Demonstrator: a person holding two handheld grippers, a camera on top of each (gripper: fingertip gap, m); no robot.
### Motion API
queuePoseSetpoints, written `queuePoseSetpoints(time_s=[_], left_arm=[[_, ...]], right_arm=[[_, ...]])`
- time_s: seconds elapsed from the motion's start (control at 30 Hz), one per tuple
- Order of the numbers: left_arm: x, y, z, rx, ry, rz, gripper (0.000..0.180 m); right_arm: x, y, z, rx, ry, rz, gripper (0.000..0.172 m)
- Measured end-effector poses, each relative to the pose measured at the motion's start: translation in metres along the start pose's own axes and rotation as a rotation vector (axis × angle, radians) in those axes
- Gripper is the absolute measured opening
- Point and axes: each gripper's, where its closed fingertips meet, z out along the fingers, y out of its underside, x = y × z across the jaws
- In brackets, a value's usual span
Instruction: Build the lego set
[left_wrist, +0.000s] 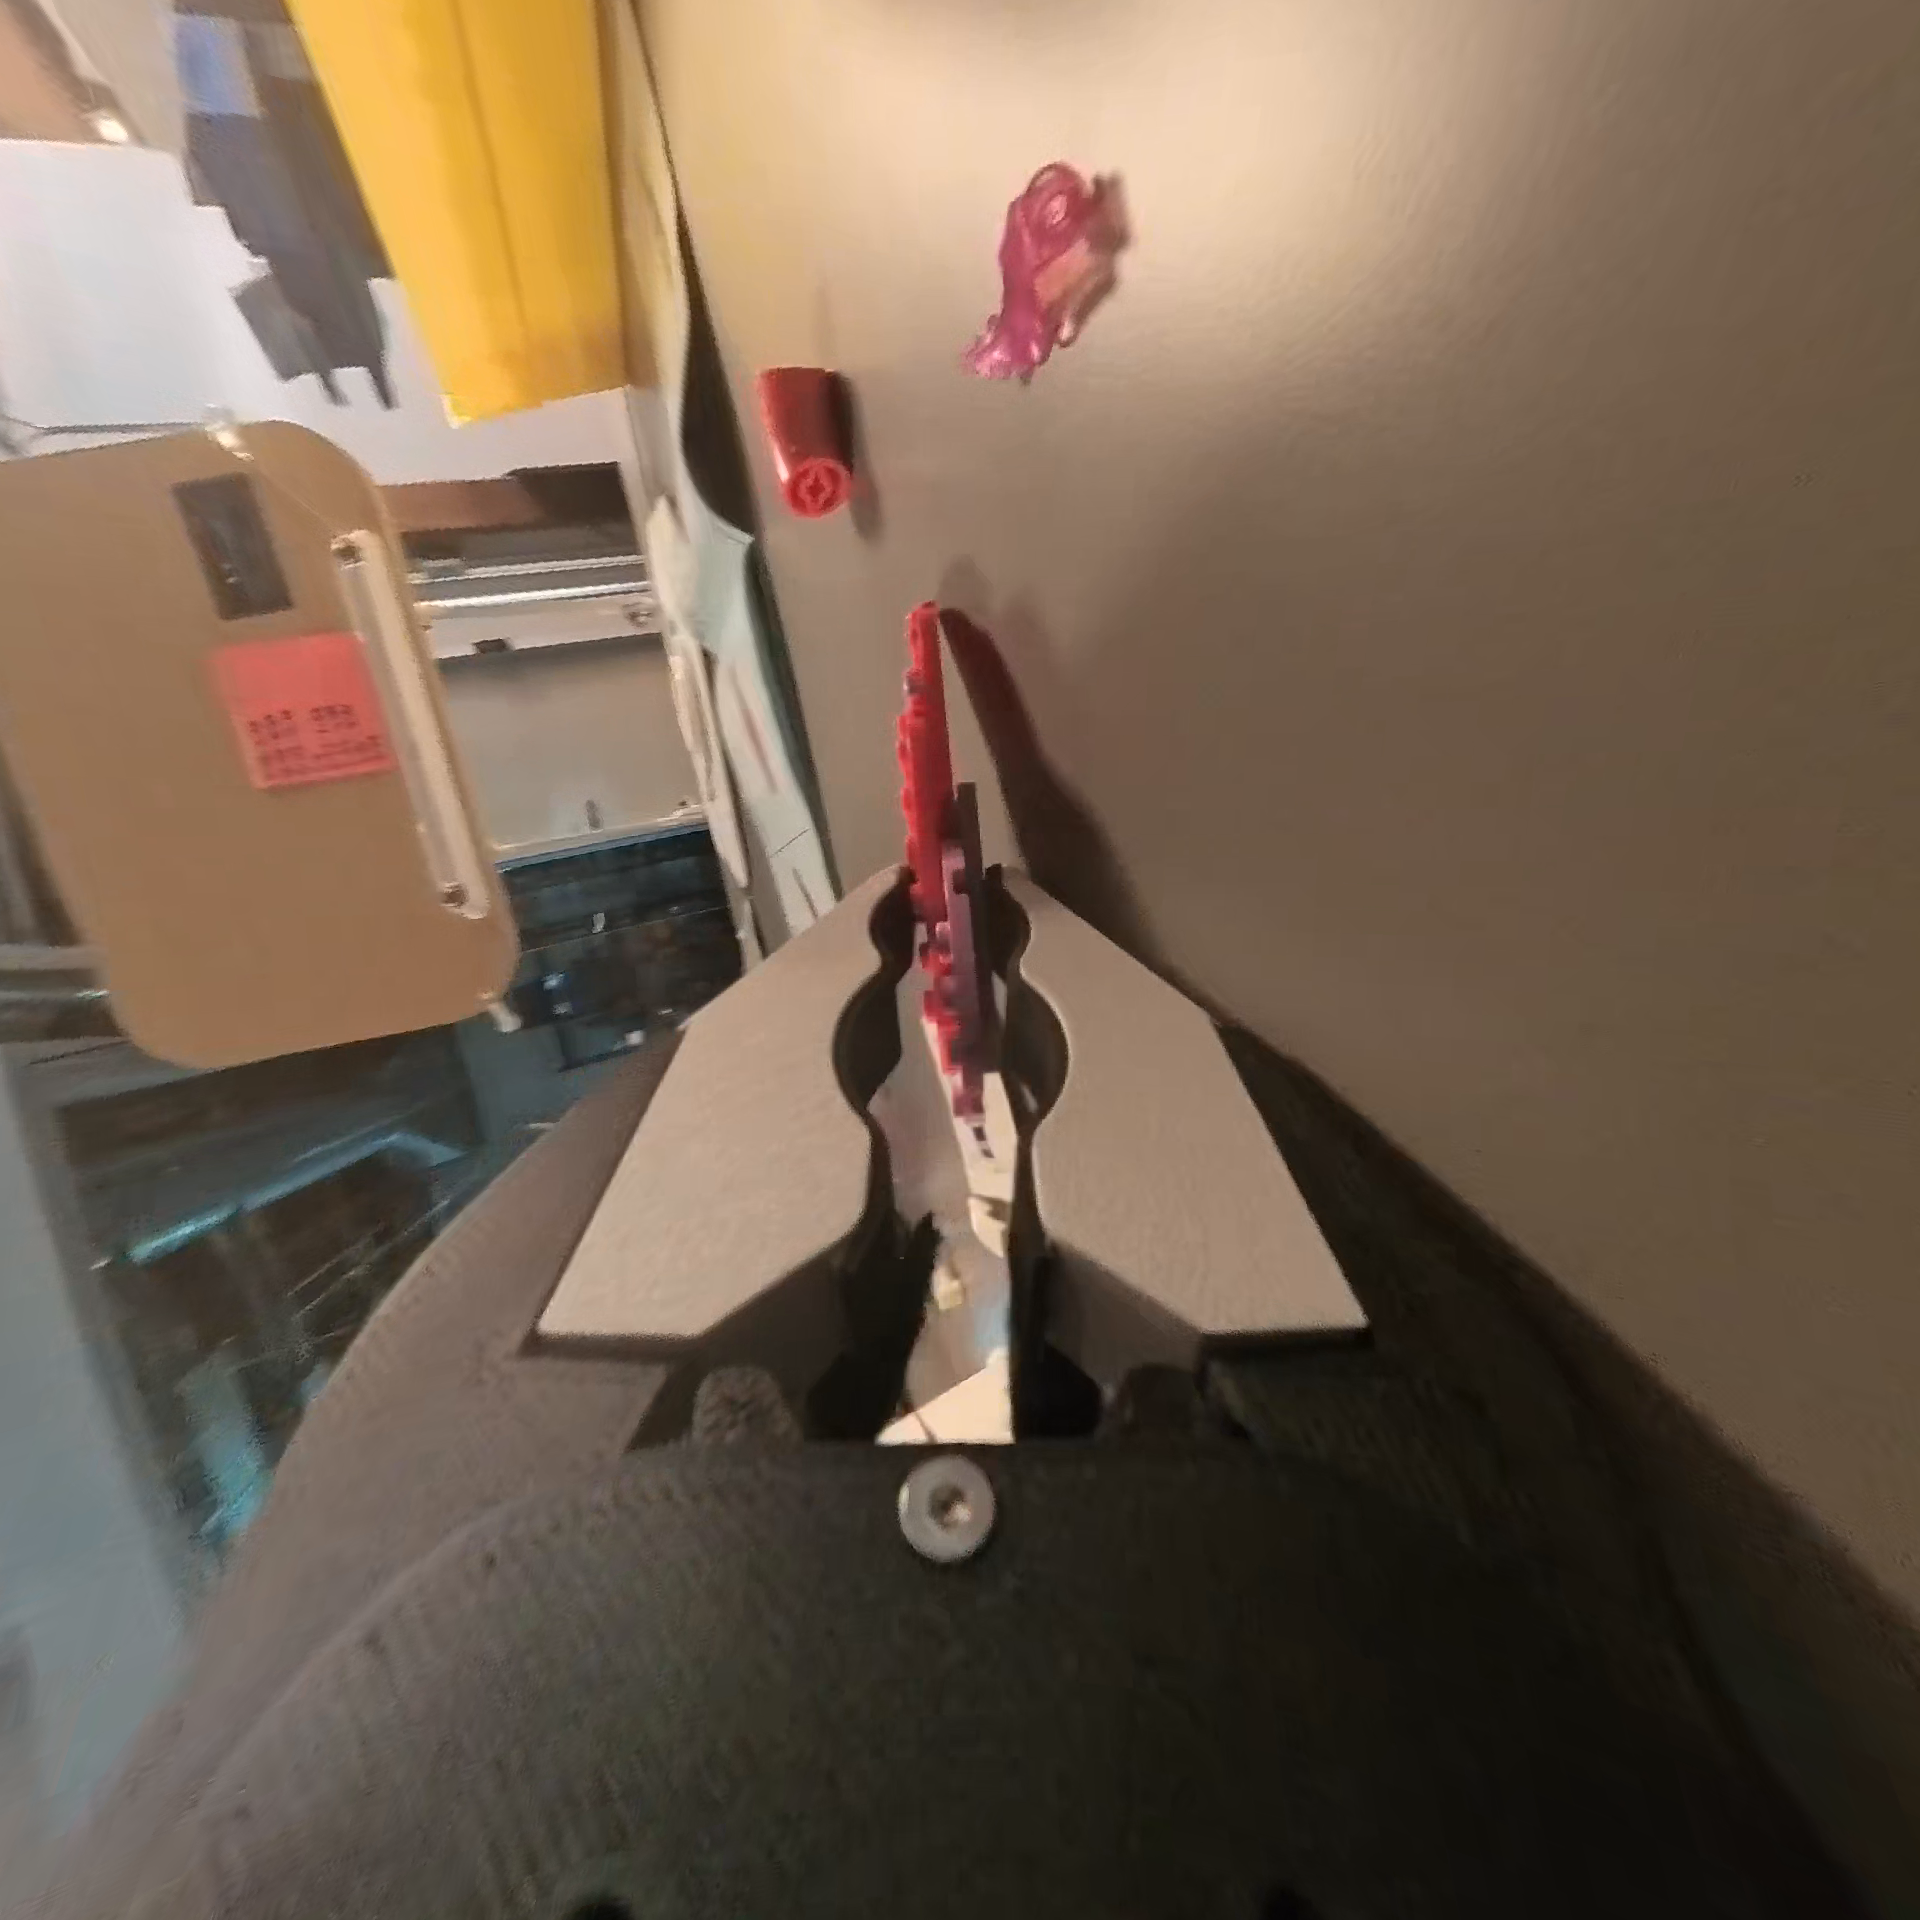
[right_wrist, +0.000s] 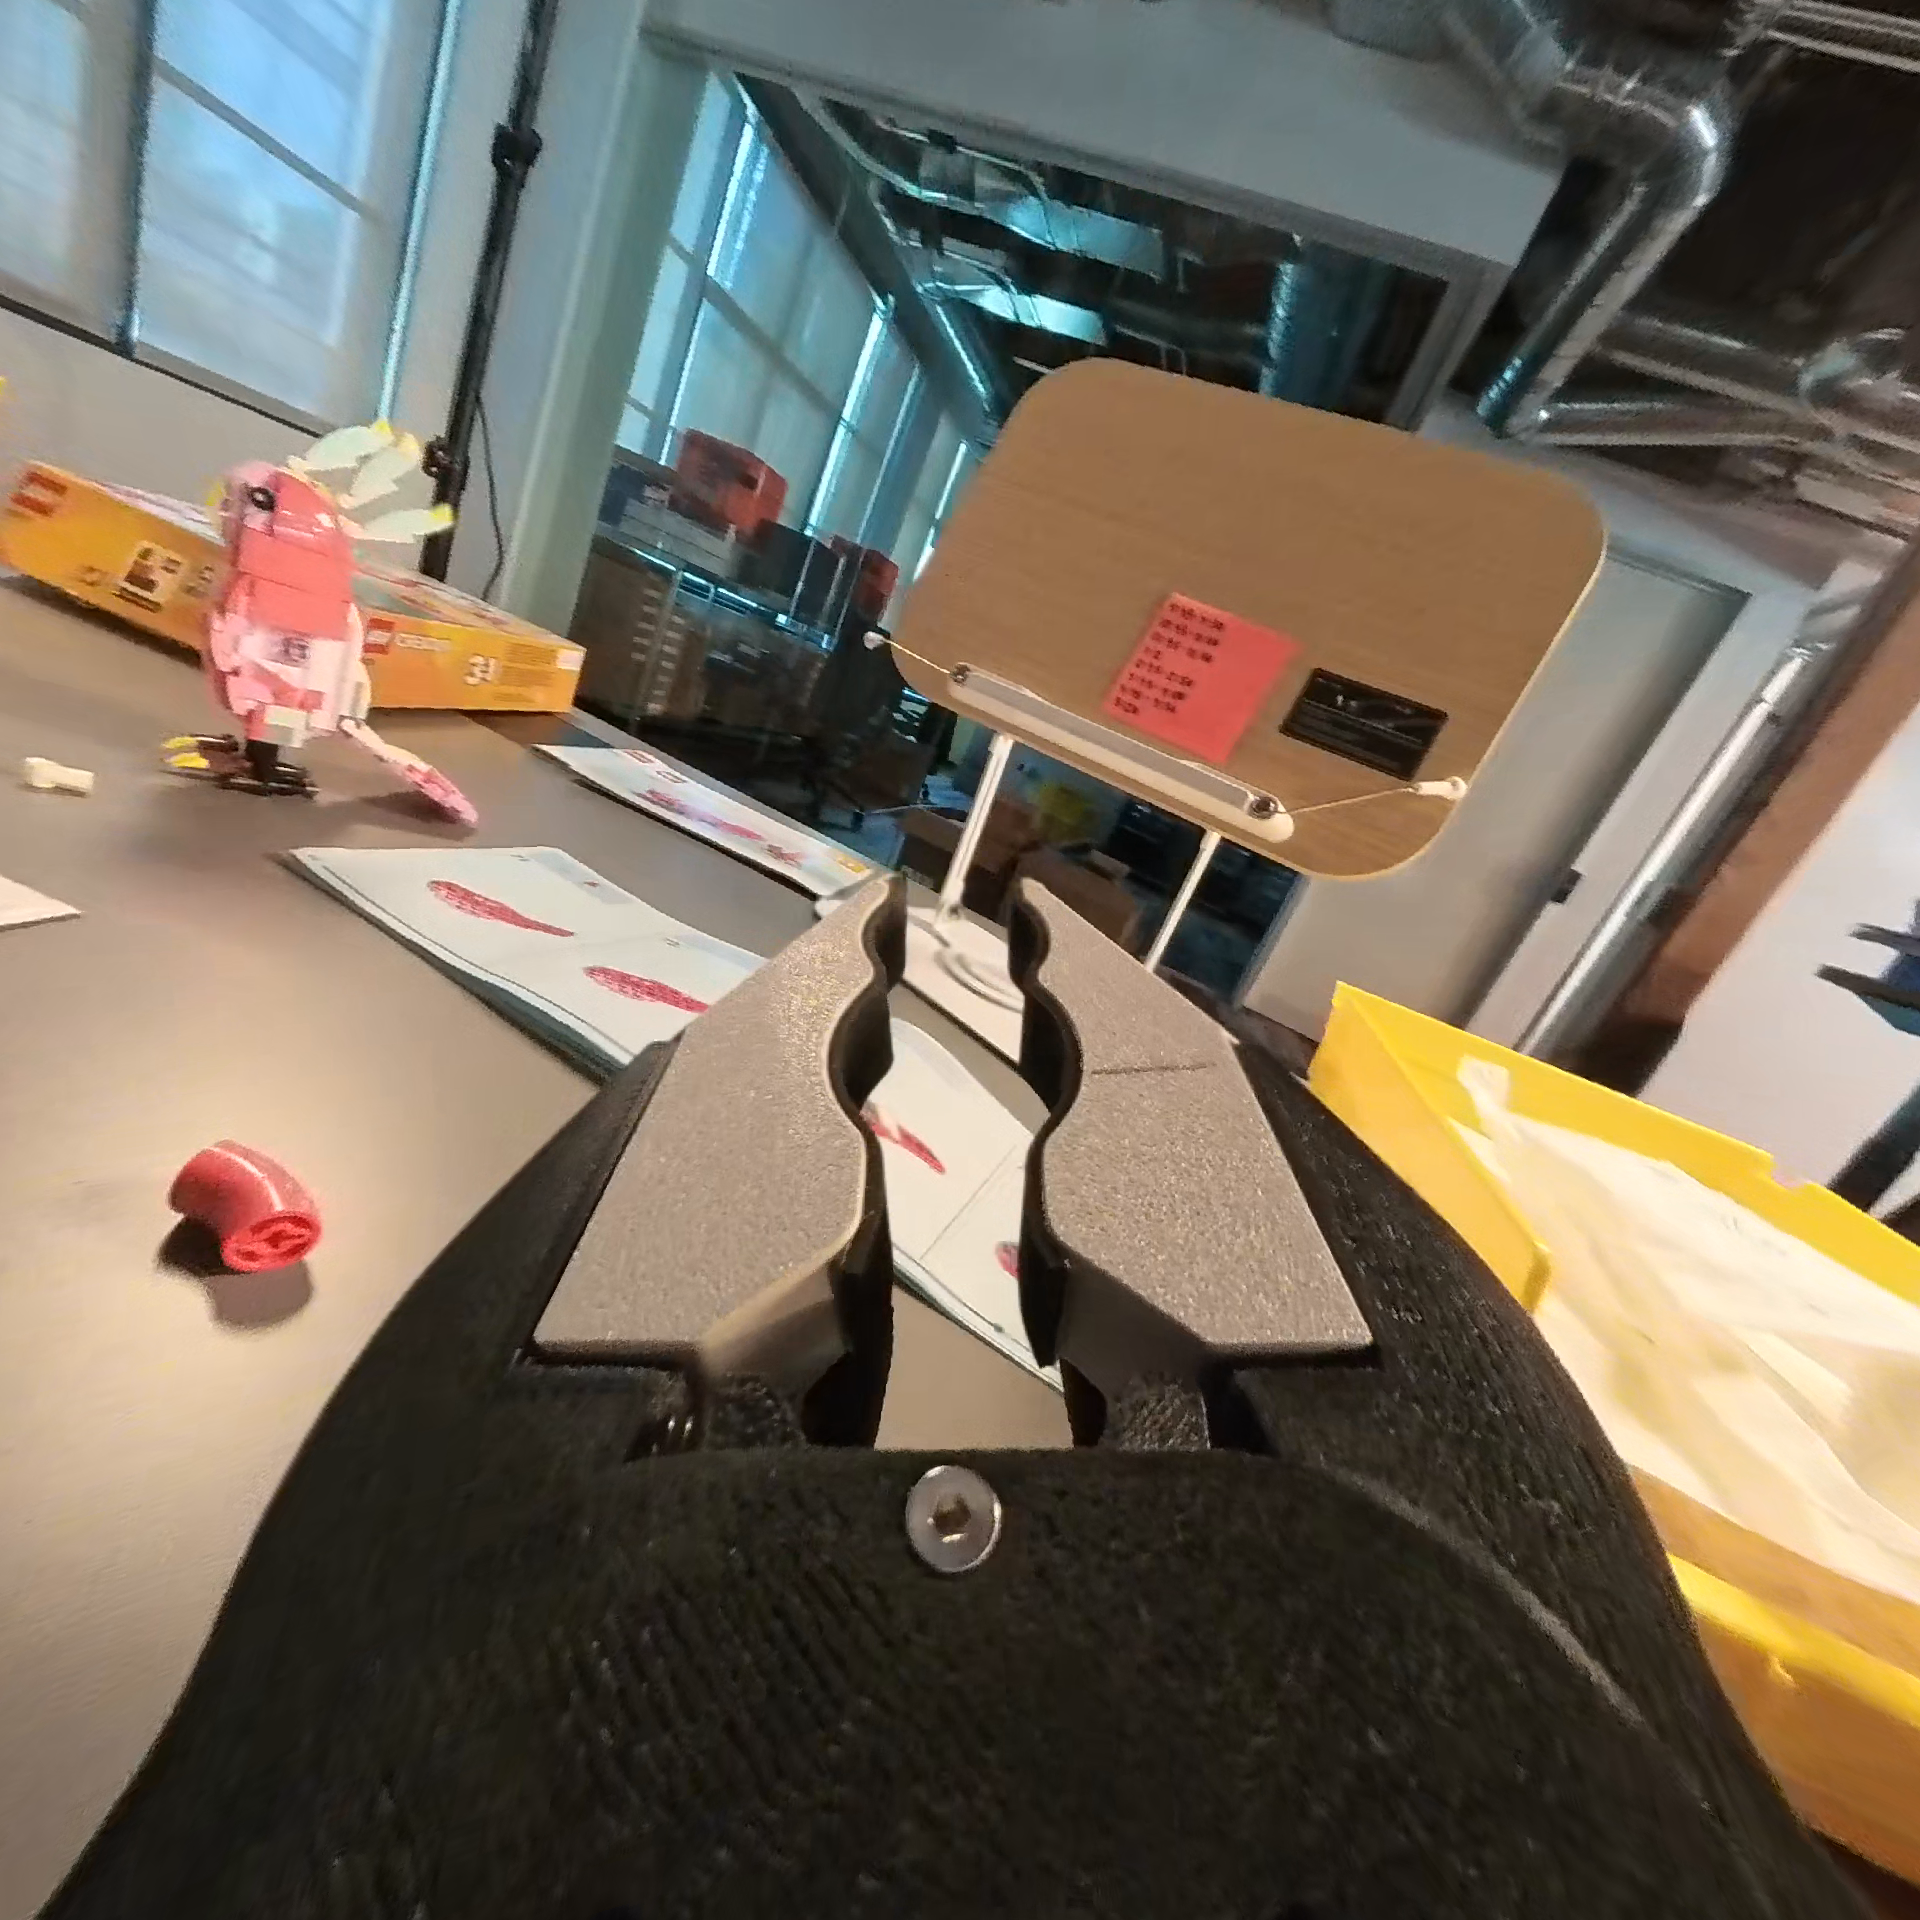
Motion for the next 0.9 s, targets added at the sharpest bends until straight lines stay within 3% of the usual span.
queuePoseSetpoints(time_s=[0.1,0.23,0.3,0.47,0.57,0.67,0.73,0.9], left_arm=[[0.002,-0.005,-0.004,0.016,0.132,-0.082,0.018],[-0.003,-0.005,-0.015,0.001,0.28,-0.238,0.046],[-0.002,-0.01,-0.022,0.025,0.335,-0.331,0.052],[-0.012,-0.043,-0.062,0.241,0.396,-0.685,0.056],[-0.027,-0.045,-0.1,0.385,0.367,-0.931,0.054],[-0.038,-0.016,-0.135,0.407,0.289,-1.132,0.052],[-0.045,0.02,-0.155,0.346,0.178,-1.242,0.051],[-0.041,0.156,-0.209,-0.127,-0.173,-1.407,0.042]], right_arm=[[0.005,0.004,0.001,-0.015,0.019,0.01,0.018],[0.009,0.006,0.001,-0.024,0.03,0.025,0.018],[0.009,0.006,0.001,-0.025,0.032,0.039,0.018],[0.016,0.004,-0.003,-0.01,0.05,0.103,0.018],[0.017,0.002,-0.004,0.004,0.05,0.12,0.018],[0.015,-0.001,-0.005,0.021,0.038,0.134,0.017],[0.015,-0.002,-0.006,0.028,0.037,0.146,0.016],[0.018,0.001,-0.004,0.02,0.044,0.158,0.015]])
